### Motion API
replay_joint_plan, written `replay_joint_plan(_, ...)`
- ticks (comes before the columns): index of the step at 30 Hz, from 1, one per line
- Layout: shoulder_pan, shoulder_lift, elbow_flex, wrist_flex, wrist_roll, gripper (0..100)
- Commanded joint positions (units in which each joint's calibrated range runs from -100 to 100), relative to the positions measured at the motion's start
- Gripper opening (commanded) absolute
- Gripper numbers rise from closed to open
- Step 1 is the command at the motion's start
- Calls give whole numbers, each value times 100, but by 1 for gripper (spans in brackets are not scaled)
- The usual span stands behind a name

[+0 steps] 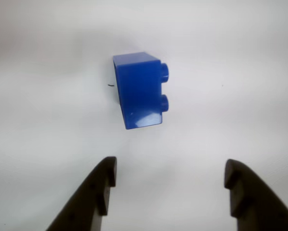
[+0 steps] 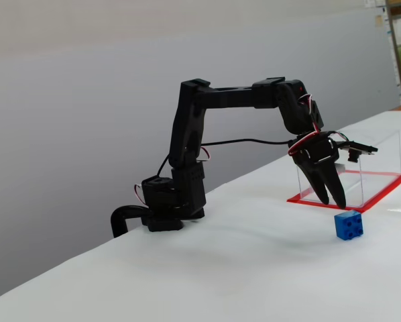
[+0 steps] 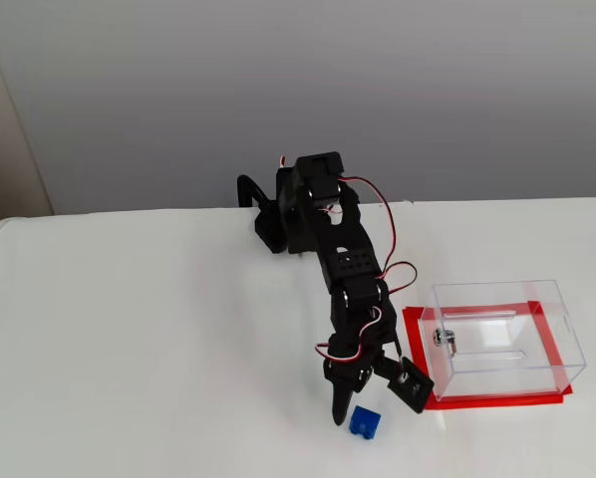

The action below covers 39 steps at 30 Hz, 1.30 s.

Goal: Pick the blue lego brick and place it into the transparent box

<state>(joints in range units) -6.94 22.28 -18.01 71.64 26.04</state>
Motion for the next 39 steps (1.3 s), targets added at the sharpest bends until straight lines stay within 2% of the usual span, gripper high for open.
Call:
replay_joint_plan(1, -19, 75, -469, -53, 16, 25)
replay_joint_plan(39, -426, 1459, -1482, -53, -41, 25)
